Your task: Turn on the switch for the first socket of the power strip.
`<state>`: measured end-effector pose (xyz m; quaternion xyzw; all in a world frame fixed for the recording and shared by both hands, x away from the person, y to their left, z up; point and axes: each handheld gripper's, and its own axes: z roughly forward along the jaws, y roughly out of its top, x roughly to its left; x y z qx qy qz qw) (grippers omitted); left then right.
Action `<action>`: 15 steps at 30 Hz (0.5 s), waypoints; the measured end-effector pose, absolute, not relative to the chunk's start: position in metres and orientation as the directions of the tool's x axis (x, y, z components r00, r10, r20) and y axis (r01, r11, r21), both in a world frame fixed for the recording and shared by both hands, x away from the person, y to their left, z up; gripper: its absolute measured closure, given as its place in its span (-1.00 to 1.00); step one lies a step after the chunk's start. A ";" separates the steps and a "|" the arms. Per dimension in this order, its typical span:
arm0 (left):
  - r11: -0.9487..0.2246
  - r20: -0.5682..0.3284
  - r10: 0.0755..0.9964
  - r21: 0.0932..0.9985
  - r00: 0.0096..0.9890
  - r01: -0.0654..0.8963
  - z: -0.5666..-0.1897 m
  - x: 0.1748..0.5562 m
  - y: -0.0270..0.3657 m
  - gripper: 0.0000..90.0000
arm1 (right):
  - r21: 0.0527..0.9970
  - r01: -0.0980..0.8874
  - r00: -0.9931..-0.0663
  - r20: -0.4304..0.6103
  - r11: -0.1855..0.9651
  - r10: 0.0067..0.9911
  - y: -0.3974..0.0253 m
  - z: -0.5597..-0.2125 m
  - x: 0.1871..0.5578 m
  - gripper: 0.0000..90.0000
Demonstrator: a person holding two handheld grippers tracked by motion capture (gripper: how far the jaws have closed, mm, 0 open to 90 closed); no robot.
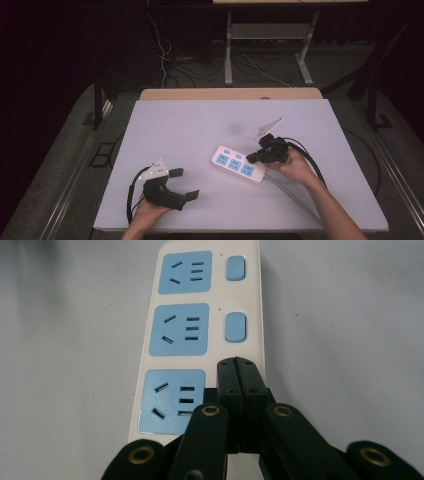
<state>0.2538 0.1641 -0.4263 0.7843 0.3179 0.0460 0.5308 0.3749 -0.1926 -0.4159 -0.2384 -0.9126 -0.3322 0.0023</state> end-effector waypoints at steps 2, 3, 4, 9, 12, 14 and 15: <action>-0.236 -0.266 0.547 0.861 0.794 0.451 -0.427 0.254 0.164 -1.00 | 0.604 0.436 -0.887 0.161 0.667 0.434 -0.192 -0.416 0.375 1.00; -0.236 -0.267 0.547 0.860 0.793 0.453 -0.427 0.254 0.164 -1.00 | 0.602 0.434 -0.888 0.159 0.670 0.432 -0.192 -0.415 0.375 1.00; -0.234 -0.270 0.547 0.859 0.792 0.455 -0.427 0.255 0.164 -1.00 | 0.600 0.434 -0.888 0.159 0.672 0.432 -0.192 -0.415 0.376 1.00; -0.237 -0.271 0.547 0.857 0.792 0.457 -0.428 0.255 0.164 -1.00 | 0.600 0.459 -0.878 0.193 0.655 0.438 -0.194 -0.416 0.378 1.00; -0.234 -0.272 0.548 0.858 0.791 0.457 -0.428 0.255 0.165 -1.00 | 0.595 0.467 -0.875 0.202 0.654 0.440 -0.193 -0.415 0.379 1.00; -0.234 -0.274 0.548 0.857 0.790 0.459 -0.428 0.255 0.165 -1.00 | 0.592 0.462 -0.877 0.195 0.661 0.439 -0.192 -0.415 0.379 1.00; -0.235 -0.274 0.548 0.857 0.791 0.459 -0.428 0.255 0.164 -1.00 | 0.587 0.465 -0.876 0.197 0.663 0.440 -0.192 -0.414 0.379 1.00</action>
